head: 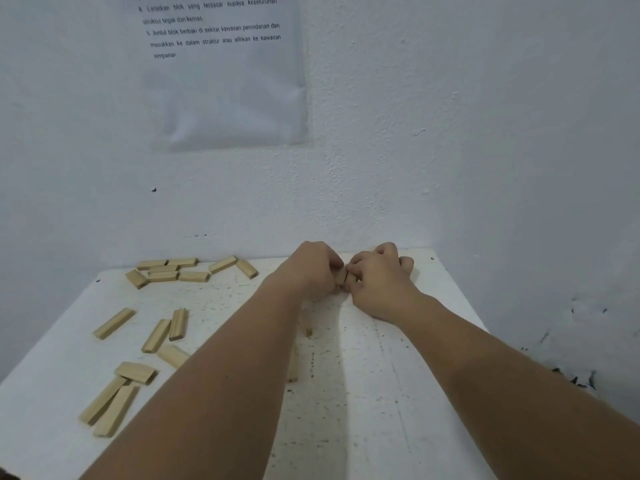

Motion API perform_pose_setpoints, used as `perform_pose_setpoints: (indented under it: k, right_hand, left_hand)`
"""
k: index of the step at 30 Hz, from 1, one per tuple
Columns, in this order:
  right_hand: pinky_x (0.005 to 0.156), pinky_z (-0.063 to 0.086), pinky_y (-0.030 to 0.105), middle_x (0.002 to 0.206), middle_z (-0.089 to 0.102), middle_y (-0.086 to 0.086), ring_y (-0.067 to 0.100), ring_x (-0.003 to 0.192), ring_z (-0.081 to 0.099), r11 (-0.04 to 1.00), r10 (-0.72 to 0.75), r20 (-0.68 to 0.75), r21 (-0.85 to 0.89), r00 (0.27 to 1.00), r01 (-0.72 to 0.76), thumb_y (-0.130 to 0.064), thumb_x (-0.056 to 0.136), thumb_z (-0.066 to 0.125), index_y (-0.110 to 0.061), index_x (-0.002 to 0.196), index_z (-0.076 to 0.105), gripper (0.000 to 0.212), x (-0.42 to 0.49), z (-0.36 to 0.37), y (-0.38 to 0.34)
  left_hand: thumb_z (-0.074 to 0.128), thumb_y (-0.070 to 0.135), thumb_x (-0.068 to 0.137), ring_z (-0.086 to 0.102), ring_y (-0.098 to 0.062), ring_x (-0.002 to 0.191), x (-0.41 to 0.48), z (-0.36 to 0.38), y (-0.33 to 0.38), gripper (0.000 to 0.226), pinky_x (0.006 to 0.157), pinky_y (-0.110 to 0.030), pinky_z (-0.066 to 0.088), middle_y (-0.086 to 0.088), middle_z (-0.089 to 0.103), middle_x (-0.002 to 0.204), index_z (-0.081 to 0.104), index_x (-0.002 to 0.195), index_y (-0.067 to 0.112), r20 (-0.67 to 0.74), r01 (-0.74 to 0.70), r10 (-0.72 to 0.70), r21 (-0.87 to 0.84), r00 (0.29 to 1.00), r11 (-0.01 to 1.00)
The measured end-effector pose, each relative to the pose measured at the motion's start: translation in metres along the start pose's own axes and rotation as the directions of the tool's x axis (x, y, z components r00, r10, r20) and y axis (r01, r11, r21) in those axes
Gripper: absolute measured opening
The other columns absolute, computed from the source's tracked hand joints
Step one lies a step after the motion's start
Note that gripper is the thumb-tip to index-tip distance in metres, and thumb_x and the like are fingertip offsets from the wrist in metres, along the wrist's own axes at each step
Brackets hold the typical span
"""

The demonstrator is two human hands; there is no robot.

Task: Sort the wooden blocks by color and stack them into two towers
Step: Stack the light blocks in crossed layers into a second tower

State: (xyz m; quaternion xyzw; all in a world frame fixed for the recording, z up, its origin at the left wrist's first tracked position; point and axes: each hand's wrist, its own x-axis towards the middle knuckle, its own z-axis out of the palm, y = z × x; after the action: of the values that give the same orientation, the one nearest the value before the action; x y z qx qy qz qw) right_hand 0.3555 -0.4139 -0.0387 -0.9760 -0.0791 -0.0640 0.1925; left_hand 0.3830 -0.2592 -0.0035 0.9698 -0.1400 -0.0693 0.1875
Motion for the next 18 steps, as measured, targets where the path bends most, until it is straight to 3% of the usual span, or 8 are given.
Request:
perform_pose_setpoints:
  k: [4,7,10,12,15,18]
  right_hand:
    - [0.089,0.019,0.036,0.118,0.061,-0.019,0.016,0.115,0.025,0.999,-0.014,0.024,-0.052,1.000,0.015,-0.031,0.094,0.055,-0.032,0.102,0.074,0.021,-0.010,-0.006,-0.001]
    - [0.099,0.027,0.041,0.114,0.057,-0.015,0.016,0.111,0.021,0.992,-0.005,0.054,-0.125,0.999,0.012,-0.037,0.095,0.054,-0.035,0.104,0.074,0.022,-0.031,-0.015,-0.004]
    - [0.104,0.028,0.039,0.098,0.043,-0.013,0.014,0.095,0.012,0.989,-0.006,0.043,-0.146,0.999,0.012,-0.033,0.095,0.053,-0.037,0.102,0.073,0.021,-0.066,-0.030,-0.008]
    - [0.099,0.025,0.038,0.092,0.046,-0.015,0.015,0.100,0.016,0.986,-0.033,0.037,-0.161,0.999,0.039,-0.030,0.094,0.053,-0.035,0.098,0.072,0.021,-0.094,-0.039,-0.009]
    - [0.082,0.016,0.034,0.094,0.055,-0.015,0.015,0.103,0.022,0.991,0.016,0.060,-0.132,0.998,-0.008,-0.035,0.088,0.050,-0.037,0.093,0.071,0.022,-0.139,-0.040,0.002]
    - [0.076,0.012,0.035,0.095,0.059,-0.020,0.012,0.100,0.023,0.984,0.010,0.043,-0.176,0.999,-0.002,-0.034,0.086,0.047,-0.038,0.097,0.070,0.026,-0.186,-0.048,0.010]
  left_hand:
    - [0.090,0.029,0.077,0.052,-0.016,0.079,-0.007,0.003,0.005,0.029,0.077,-0.033,0.052,-0.002,0.060,0.088,0.064,0.088,0.021,-0.013,0.006,-0.006,-0.007,1.000,1.000]
    - [0.090,0.025,0.077,0.069,-0.023,0.087,-0.024,0.004,0.018,0.030,0.084,-0.038,0.061,-0.009,0.074,0.103,0.078,0.102,0.011,0.018,0.013,-0.013,0.040,1.000,0.999]
    - [0.089,0.025,0.078,0.070,-0.023,0.095,-0.050,0.005,0.039,0.034,0.081,-0.032,0.060,-0.006,0.072,0.108,0.078,0.108,0.013,0.072,-0.022,0.013,0.124,0.997,0.992]
    - [0.086,0.028,0.079,0.070,-0.025,0.094,-0.069,0.008,0.057,0.028,0.079,-0.033,0.060,-0.006,0.073,0.100,0.078,0.100,0.011,0.125,-0.055,0.032,0.182,0.992,0.982]
    - [0.085,0.027,0.080,0.065,-0.023,0.076,-0.103,0.017,0.089,0.023,0.064,-0.031,0.053,-0.001,0.063,0.075,0.066,0.073,0.014,0.176,-0.085,0.040,0.253,0.983,0.964]
    - [0.083,0.023,0.081,0.059,-0.021,0.070,-0.141,0.029,0.118,0.028,0.061,-0.030,0.046,-0.001,0.056,0.071,0.059,0.070,0.014,0.205,-0.121,0.062,0.293,0.977,0.949]
